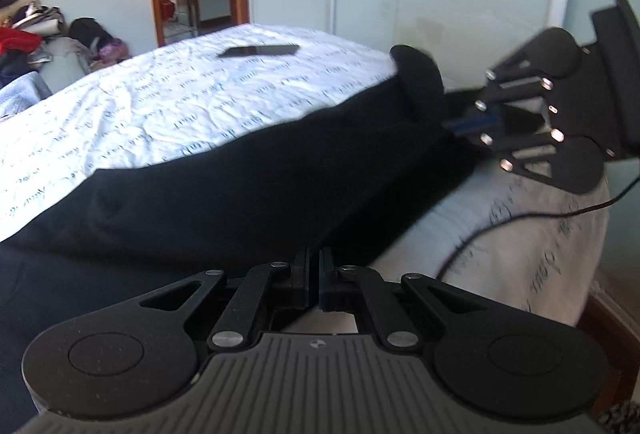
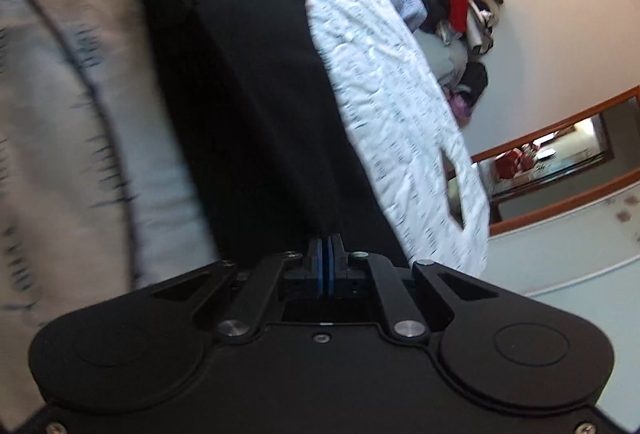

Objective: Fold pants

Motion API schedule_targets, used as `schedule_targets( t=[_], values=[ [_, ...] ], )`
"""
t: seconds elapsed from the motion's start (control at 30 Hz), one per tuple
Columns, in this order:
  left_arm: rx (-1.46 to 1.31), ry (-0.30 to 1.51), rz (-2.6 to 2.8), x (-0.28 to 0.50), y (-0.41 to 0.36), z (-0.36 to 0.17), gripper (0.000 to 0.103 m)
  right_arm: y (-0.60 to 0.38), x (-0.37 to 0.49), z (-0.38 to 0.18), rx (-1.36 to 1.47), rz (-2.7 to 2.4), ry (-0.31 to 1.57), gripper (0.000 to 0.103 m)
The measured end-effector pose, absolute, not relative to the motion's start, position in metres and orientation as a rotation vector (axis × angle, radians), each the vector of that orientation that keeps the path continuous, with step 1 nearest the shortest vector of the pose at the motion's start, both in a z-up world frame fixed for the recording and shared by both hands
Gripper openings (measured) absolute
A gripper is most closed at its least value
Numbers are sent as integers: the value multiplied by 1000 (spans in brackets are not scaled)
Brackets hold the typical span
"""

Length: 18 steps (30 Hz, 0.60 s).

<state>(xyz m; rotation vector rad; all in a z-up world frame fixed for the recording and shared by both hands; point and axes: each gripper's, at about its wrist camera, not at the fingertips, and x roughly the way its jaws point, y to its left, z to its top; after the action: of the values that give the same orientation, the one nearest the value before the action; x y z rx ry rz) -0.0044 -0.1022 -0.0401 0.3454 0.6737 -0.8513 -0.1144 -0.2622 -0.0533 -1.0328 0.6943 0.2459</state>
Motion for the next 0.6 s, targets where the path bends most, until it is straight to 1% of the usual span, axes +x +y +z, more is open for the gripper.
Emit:
schedule_targets(
  t=[0.2, 0.23, 0.27, 0.3, 0.43, 0.47, 0.53, 0.57, 0.6],
  values=[
    [442, 697, -858, -11, -108, -56, 5, -260, -125, -75, -964, 235, 738, 3],
    [456, 700, -859, -12, -109, -56, 7, -260, -124, -76, -950, 224, 731, 3],
    [467, 703, -862, -13, -109, -55, 12, -262, -127, -75, -934, 220, 718, 5],
    [469, 705, -862, -14, -108, -53, 20, -266, -130, -71, -900, 224, 720, 8],
    [389, 720, -916, -14, -99, -36, 21, -305, -138, -39, -600, 141, 683, 8],
    [355, 717, -930, -11, -100, -32, 22, -323, -137, -32, -501, 78, 661, 10],
    [317, 708, -932, -5, -108, -27, 29, -365, -132, -24, -275, -51, 597, 27],
    [313, 703, -919, -1, -115, -26, 30, -391, -128, -24, -125, -116, 573, 43],
    [314, 701, -902, 3, -122, -28, 31, -417, -123, -27, 36, -173, 562, 52]
  ],
)
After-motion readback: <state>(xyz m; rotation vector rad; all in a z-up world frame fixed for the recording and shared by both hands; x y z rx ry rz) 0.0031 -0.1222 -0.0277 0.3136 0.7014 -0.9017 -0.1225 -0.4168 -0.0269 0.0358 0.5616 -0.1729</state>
